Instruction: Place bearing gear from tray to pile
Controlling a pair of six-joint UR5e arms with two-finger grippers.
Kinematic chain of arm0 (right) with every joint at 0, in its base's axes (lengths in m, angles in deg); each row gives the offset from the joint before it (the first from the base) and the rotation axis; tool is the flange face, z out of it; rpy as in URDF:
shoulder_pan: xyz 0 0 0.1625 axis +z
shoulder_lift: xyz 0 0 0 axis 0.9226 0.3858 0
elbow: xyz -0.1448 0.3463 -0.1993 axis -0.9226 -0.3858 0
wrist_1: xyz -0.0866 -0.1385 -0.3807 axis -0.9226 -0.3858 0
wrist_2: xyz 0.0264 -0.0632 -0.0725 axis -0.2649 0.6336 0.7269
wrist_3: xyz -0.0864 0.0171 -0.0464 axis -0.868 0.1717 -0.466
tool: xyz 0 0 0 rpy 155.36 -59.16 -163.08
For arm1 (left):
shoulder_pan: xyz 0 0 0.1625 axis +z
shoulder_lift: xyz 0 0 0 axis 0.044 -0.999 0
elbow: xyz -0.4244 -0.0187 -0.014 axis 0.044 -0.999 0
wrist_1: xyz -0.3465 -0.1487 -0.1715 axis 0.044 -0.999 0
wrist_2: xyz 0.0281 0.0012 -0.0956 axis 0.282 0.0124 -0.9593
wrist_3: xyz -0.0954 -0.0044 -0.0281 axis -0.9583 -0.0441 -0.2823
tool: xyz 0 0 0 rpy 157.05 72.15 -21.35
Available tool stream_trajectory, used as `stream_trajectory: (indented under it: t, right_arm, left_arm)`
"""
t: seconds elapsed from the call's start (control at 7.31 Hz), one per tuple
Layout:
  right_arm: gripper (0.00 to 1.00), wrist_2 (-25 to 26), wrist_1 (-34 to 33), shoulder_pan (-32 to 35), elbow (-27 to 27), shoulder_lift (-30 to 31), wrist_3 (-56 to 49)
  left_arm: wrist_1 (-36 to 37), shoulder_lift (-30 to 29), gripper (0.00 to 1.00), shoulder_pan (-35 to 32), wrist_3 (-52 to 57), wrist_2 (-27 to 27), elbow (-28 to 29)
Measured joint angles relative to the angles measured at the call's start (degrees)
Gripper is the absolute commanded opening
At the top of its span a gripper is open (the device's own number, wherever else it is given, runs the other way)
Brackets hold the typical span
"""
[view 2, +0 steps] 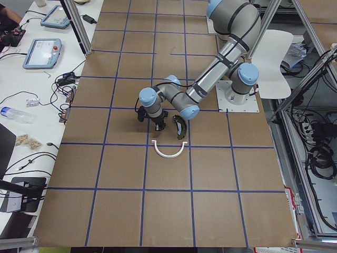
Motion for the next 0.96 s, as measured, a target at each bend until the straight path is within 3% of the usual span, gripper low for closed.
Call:
stream_trajectory:
  t: [0.27, 0.68, 0.96]
  right_arm:
    - [1.0, -0.03, 0.01, 0.0, 0.0, 0.0, 0.0]
    - [1.0, 0.03, 0.01, -0.02, 0.0, 0.0, 0.0]
    - [1.0, 0.09, 0.01, -0.07, 0.03, 0.0, 0.0]
  left_arm:
    - [-0.03, -0.14, 0.72, 0.06, 0.0, 0.06, 0.04]
    - [-0.11, -0.2, 0.95, 0.08, 0.06, 0.17, 0.05]
    - [-0.38, 0.24, 1.0, 0.01, -0.05, 0.26, 0.88]
